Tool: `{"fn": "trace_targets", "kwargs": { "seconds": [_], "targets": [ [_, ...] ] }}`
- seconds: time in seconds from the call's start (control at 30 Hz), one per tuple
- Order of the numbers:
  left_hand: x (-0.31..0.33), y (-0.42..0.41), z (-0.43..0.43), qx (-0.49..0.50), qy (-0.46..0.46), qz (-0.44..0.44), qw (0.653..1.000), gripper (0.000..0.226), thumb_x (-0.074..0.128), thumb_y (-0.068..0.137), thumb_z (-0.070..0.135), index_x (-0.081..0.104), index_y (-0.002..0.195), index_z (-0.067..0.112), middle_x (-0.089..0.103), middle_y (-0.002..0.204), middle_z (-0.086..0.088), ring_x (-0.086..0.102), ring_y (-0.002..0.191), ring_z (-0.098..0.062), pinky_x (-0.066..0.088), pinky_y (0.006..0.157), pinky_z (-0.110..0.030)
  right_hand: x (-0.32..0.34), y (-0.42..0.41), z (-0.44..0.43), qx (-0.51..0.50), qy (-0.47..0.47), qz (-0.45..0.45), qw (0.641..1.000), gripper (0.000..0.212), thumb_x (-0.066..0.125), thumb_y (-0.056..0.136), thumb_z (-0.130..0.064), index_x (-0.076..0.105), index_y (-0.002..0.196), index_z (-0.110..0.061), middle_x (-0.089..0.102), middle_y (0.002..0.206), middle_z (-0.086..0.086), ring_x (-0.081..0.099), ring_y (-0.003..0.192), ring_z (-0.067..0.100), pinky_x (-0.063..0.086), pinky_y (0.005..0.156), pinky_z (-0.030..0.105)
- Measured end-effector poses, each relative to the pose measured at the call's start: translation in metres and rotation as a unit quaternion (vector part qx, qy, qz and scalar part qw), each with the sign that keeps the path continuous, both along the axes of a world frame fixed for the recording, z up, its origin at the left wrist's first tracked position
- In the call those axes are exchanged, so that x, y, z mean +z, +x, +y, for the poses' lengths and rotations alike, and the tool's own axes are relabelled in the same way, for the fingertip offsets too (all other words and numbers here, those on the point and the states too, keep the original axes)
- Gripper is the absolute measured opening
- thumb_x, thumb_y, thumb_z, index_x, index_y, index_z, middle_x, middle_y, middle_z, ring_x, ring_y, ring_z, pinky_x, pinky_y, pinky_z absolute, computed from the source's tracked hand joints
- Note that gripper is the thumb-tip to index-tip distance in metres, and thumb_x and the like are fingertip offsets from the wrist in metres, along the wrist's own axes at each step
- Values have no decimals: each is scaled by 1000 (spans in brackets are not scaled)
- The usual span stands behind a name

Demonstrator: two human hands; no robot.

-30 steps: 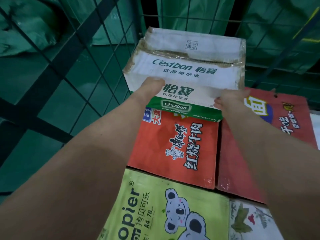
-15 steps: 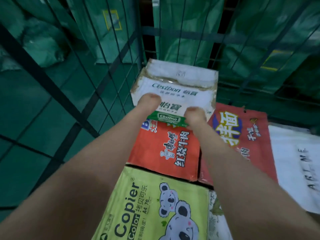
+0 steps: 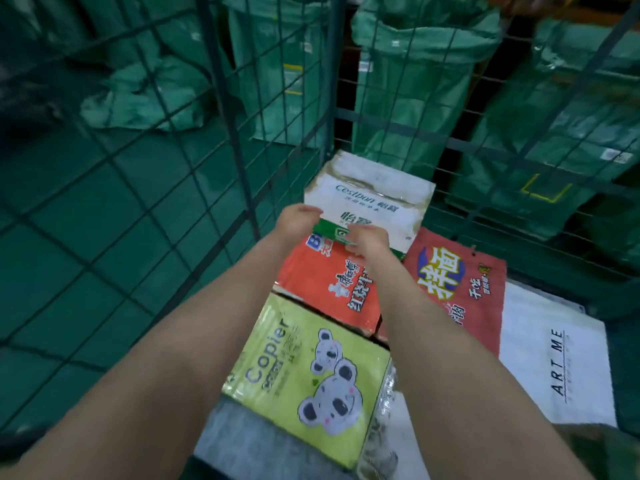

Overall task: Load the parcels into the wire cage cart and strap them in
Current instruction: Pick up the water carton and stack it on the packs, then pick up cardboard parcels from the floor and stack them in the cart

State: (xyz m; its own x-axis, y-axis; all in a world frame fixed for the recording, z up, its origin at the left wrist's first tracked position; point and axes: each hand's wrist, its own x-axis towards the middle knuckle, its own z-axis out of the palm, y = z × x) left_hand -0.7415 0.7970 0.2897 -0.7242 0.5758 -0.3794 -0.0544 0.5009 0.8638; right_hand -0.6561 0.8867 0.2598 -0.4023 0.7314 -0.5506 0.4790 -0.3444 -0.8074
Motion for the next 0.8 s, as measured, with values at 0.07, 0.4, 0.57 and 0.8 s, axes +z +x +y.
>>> {"fn": "trace_targets", "kwargs": {
  "seconds": [0.07,0.4,0.57,0.8],
  "targets": [
    [10,16,-28,28,0,1,1000,30,49,93,8,62,120,9,62,113,-7,55,84,-14,42,64,-17,14,9,-19,25,-7,2,1000,24,48,94,-6,62,113,-4,65,115,15,62,106,32,52,84,40],
    [29,92,-183,182,-8,-14,983,29,48,94,11,64,118,8,66,107,-8,52,78,-13,39,46,-11,13,45,-152,226,-97,-9,969,7,47,97,-13,54,97,-11,56,76,1,52,62,13,41,57,25],
    [43,117,-273,290,-27,-17,957,29,49,94,13,64,118,9,61,99,-4,49,84,-16,35,49,-20,23,47,-228,337,-120,-2,934,9,43,99,-13,50,104,-16,54,76,1,49,63,15,37,60,27],
    [52,162,-381,423,-11,-26,906,30,45,94,10,63,118,10,59,106,-4,51,91,-17,38,65,-24,42,54,-323,449,-76,-6,890,11,51,96,-13,57,104,-11,61,78,1,56,68,16,45,64,30]
  ]
}}
